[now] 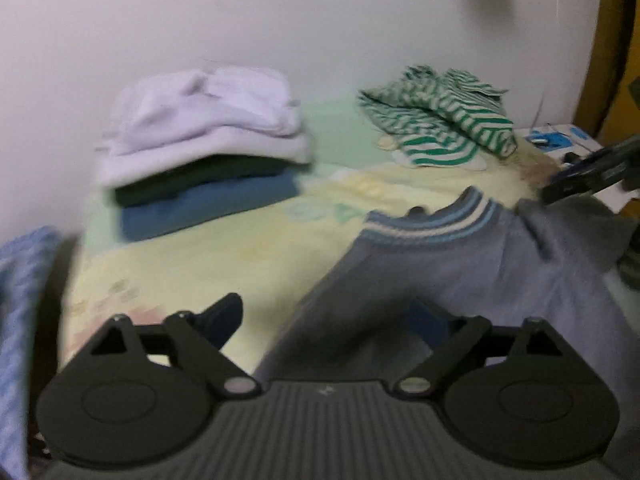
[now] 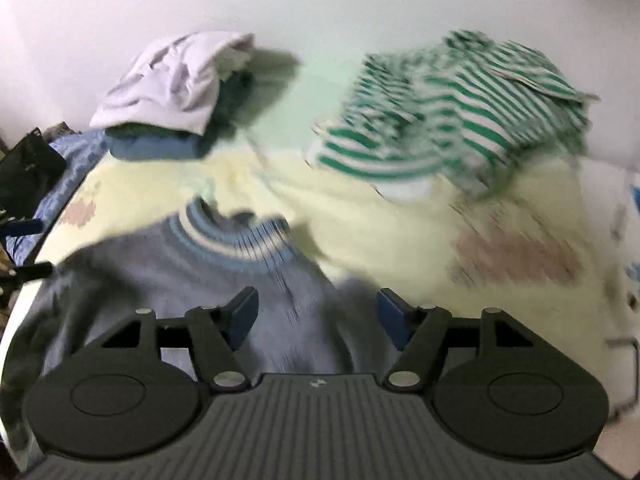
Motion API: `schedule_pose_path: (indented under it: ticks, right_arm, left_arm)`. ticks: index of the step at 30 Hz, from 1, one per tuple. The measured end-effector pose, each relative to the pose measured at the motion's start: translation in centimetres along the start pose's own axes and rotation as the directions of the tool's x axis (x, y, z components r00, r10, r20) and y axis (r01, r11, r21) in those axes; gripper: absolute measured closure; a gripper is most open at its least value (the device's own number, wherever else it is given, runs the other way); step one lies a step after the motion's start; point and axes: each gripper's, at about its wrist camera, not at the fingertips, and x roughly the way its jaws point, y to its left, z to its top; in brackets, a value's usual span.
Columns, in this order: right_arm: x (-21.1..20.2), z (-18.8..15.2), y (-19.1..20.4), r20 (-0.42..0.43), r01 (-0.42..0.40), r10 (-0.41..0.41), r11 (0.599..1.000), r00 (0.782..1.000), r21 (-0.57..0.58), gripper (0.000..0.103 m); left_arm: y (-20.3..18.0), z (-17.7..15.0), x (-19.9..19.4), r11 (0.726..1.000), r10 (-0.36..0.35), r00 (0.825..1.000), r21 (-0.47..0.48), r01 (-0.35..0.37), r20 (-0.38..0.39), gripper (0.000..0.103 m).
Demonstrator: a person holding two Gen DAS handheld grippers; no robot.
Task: Fold clothes
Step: 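Release the sweater and smooth it flat with both grippers open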
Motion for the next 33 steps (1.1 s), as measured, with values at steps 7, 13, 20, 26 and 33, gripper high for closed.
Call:
schedule_pose_path:
  ticks: [7,13,20,26,33]
  right_arm:
    - [5.6,1.2,1.0,-0.053,-0.041,0.038,0.998,0.998,-0.053,0.036]
    - [7.1,0.8,1.8,0.033,-0.034,0.038,0.992,0.999,-0.12,0.055]
    - [6.0,2.2,3.2,0.085,-0.055,0.067,0.989,0.994,-0.134,0.091]
    - [7.1,6.1,4.3,0.182,-0.072,0.089,0.993,0.979,-0.098,0.092]
    - [12.3,4.7,4.8,0.192,0.036,-0.014,0.993,0.981,-0.115,0.08]
  left_arm:
    - [-1.5,2.6,3.7,0.993,-0.118,0.992,0.015,0.119,-0.044,0.045]
    - [-2.8,3.0,5.3,0.997,-0.074,0.997,0.036,0.075,-0.027,0.032]
    - [-2.0,3.1,4.3,0.988,-0.147,0.989,-0.053,0.148,0.015,0.093]
    - [1.7,5.3,2.6,0.991,-0.021,0.993,-0.131,0.037,0.12,0.095]
    - [1.7,3.9,5.4,0.993,0.045,0.998,-0.11,-0.041,0.04,0.077]
